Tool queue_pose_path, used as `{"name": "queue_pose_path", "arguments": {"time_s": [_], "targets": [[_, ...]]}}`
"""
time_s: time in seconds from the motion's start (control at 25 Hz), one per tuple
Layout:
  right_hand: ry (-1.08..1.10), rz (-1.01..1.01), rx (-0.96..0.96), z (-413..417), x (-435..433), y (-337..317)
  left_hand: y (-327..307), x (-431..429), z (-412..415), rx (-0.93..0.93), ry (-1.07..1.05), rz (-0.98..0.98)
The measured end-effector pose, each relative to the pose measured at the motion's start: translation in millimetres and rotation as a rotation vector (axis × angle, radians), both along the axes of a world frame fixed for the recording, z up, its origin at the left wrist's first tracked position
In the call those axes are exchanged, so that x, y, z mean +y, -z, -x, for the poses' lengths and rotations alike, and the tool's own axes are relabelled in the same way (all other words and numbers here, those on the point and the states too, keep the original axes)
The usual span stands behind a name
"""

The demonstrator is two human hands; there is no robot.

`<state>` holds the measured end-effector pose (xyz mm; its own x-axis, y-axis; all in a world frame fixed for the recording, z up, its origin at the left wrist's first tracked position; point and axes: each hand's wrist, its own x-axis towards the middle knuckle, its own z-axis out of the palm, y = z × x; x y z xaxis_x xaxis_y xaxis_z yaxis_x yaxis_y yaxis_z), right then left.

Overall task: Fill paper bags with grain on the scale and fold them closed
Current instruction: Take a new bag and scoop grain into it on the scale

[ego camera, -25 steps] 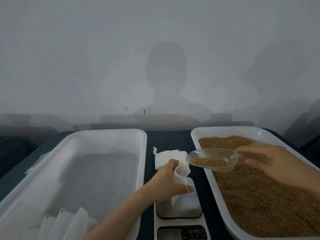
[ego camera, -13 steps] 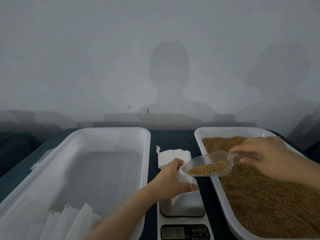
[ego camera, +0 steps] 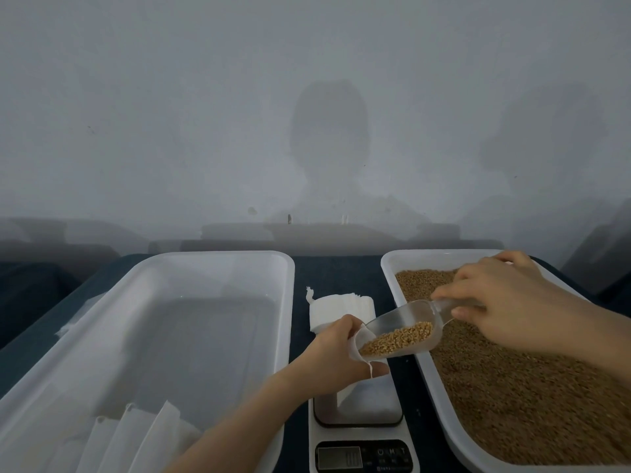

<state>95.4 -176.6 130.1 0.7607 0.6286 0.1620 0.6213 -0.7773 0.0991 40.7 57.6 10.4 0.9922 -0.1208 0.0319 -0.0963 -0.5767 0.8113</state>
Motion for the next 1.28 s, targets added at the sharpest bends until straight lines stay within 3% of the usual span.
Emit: {"name": "queue_pose_path", "arguments": {"time_s": [0.64,0.92,1.28], "targets": [[-0.025,0.25,-0.087,18.8,29.8,-33.1,-2.5,-0.1,3.6,-0.009,-0.033,0.035],[-0.105,0.387,-0.331,42.6,60.4,-48.8,-2.4,0.3,1.7,0.019,-0.063,-0.005],[-0.191,0.398,-0.585,65.2,67.5,-44.4,-3.8,0.7,-0.1,0.038,-0.084,-0.043]]}}
